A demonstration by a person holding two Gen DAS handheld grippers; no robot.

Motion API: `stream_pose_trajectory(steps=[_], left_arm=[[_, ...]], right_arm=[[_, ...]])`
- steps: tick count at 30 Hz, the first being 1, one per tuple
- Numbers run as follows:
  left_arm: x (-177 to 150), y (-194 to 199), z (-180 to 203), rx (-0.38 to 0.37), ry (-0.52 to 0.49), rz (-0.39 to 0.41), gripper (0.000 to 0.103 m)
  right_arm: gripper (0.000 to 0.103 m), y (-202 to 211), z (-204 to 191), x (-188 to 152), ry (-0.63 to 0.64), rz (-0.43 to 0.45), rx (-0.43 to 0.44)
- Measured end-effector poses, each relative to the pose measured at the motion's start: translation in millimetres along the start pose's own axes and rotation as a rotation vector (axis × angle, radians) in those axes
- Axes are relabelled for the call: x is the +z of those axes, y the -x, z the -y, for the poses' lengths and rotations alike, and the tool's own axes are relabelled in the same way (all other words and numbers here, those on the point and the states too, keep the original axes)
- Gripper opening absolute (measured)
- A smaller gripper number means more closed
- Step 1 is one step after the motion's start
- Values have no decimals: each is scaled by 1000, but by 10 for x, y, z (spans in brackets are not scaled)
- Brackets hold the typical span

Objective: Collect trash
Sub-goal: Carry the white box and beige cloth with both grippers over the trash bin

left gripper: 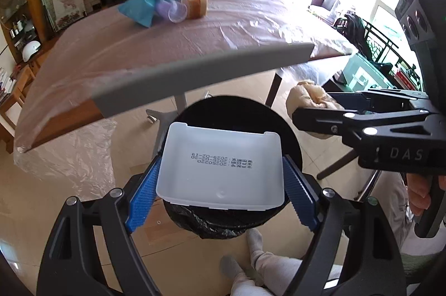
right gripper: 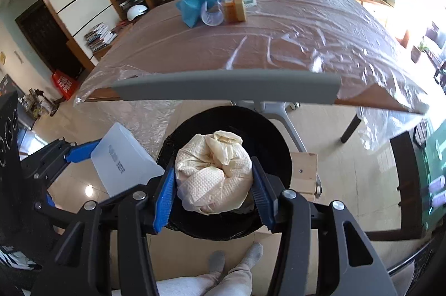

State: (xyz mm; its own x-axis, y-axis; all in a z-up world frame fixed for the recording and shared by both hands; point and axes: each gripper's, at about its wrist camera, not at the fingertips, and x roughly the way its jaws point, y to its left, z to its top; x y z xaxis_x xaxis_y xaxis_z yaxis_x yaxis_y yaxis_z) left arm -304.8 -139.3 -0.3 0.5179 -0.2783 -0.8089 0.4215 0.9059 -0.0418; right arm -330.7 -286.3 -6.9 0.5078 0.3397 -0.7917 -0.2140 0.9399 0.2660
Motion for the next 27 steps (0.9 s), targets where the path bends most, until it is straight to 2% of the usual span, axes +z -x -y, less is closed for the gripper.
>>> stream_pose_trajectory(steps=[5, 18, 27], left_arm=[[-33, -116, -18, -12, 22, -35, 84], [25, -465, 45, 48, 40, -87, 84], [19, -685, 32, 73, 44, -119, 84]], right_arm=[[49, -139, 61, -85, -48, -27, 2], [49, -514, 369, 16, -68, -102, 36], [49, -711, 369, 59, -67, -130, 55]])
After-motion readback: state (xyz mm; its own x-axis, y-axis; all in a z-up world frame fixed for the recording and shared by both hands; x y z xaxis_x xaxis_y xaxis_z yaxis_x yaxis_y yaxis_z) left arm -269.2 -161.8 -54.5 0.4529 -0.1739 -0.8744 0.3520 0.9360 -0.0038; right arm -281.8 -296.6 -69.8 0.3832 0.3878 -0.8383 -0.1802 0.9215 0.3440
